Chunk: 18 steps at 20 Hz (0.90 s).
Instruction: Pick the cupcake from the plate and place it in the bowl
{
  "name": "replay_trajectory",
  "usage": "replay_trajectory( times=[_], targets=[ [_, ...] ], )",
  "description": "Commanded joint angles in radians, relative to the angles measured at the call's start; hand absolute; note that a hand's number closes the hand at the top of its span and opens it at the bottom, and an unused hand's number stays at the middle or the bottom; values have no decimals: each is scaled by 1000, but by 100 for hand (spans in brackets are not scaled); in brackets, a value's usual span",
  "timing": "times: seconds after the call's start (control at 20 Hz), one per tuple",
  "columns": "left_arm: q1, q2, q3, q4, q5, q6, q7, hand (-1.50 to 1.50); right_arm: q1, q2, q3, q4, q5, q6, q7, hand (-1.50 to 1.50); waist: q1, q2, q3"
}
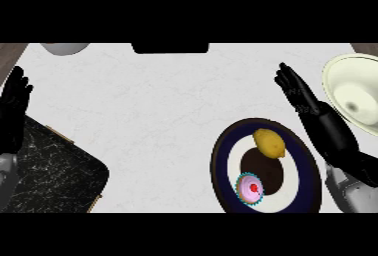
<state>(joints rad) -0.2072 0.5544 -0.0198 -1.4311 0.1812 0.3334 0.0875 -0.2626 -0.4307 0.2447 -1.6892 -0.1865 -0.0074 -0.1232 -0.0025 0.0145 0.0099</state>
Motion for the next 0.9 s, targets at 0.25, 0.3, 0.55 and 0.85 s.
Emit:
replay_trajectory(
  times=[0.25, 0.3, 0.55, 0.85],
  targets=[
    [109, -55, -22, -116, 2, -56, -38, 0, 41, -125, -164, -354, -74, 63, 95, 150, -11, -23, -11],
    [63, -41, -16, -81, 3, -34, 20, 0, 69, -374, -117, -137, 285, 69, 162, 150, -90, -34, -50],
    [140, -48, 8, -105, 42, -57, 4, 0, 419, -207, -141, -312, 349, -218, 295, -150, -91, -41, -12],
    [140, -94, -38, -138, 2, -40, -1, 0, 785, -193, 10, -665, 607, -291, 324, -150, -51, -27, -11]
  ],
)
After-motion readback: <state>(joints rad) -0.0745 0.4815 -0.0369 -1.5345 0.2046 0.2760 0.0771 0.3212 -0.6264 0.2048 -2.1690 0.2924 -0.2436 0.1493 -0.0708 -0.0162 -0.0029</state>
